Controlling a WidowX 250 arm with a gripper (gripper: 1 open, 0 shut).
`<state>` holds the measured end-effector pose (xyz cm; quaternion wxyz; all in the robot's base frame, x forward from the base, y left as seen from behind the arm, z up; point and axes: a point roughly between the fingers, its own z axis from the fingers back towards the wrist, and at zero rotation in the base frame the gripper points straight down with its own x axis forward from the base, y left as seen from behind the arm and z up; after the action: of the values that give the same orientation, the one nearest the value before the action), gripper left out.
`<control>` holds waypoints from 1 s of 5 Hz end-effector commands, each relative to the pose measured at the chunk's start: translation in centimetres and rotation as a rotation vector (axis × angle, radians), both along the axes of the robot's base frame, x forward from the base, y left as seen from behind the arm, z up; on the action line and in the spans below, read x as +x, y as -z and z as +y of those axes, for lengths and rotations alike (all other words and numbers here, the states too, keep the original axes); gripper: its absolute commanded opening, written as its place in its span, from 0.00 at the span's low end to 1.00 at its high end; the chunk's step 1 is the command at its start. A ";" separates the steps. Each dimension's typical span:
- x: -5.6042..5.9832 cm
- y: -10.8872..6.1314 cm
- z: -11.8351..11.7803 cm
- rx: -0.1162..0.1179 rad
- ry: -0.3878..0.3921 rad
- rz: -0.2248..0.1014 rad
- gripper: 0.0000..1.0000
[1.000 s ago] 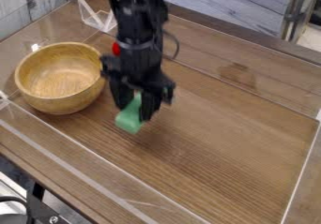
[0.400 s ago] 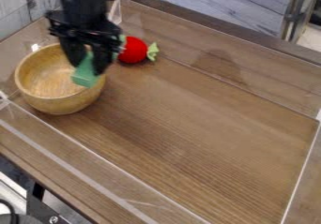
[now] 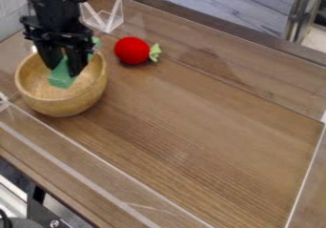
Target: Put the green block in the brown bowl
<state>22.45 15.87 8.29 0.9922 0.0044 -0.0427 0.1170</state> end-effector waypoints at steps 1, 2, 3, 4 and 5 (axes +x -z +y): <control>0.9 -0.8 1.9 0.018 -0.014 -0.042 0.00; 1.1 -0.2 2.7 0.004 -0.022 -0.041 0.00; 1.3 0.2 3.4 -0.012 -0.027 -0.041 1.00; 1.5 0.3 3.7 -0.027 -0.034 -0.041 1.00; 1.7 0.6 4.0 -0.039 -0.045 -0.042 1.00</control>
<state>23.69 19.03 6.34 0.9895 -0.0302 -0.0393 0.1358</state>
